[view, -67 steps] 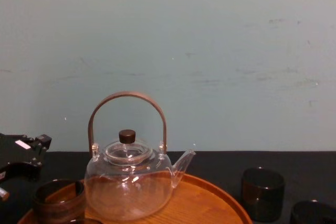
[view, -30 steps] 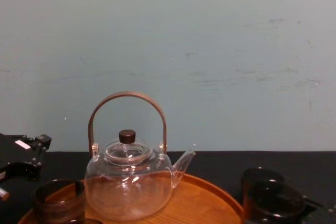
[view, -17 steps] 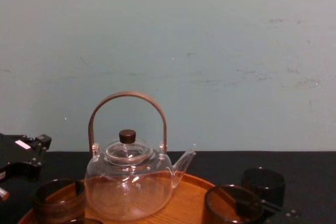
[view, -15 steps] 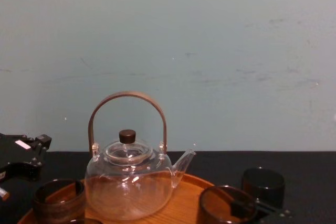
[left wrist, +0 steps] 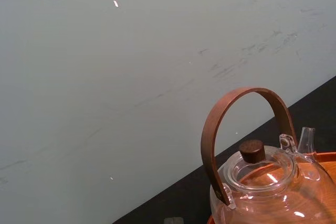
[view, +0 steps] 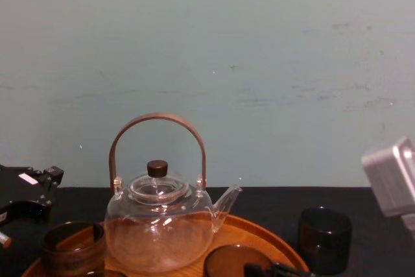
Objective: Pick up the glass from the table and place it on the tray.
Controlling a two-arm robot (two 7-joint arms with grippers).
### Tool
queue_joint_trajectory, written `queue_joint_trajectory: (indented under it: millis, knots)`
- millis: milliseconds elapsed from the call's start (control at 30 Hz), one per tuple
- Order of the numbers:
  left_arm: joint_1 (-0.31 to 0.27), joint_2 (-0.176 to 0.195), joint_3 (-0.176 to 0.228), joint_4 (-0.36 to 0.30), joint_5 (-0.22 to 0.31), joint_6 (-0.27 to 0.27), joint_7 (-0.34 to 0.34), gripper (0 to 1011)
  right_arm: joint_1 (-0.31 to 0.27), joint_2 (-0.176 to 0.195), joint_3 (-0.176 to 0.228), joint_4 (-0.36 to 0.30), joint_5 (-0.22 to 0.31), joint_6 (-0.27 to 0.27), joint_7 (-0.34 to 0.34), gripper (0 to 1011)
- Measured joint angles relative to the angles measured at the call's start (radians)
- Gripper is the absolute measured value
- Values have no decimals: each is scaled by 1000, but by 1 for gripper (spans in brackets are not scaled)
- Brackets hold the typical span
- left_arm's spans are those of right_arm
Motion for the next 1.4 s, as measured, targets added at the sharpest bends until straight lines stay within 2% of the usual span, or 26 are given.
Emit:
queue_joint_trajectory:
  millis: [700,1400]
  knots:
    - [0,0,0,0,0,0,0,0,35,-26,-57,47,-11,-4,14,906]
    - [0,0,0,0,0,0,0,0,42,-33,-67,71,-14,-4,16,906]
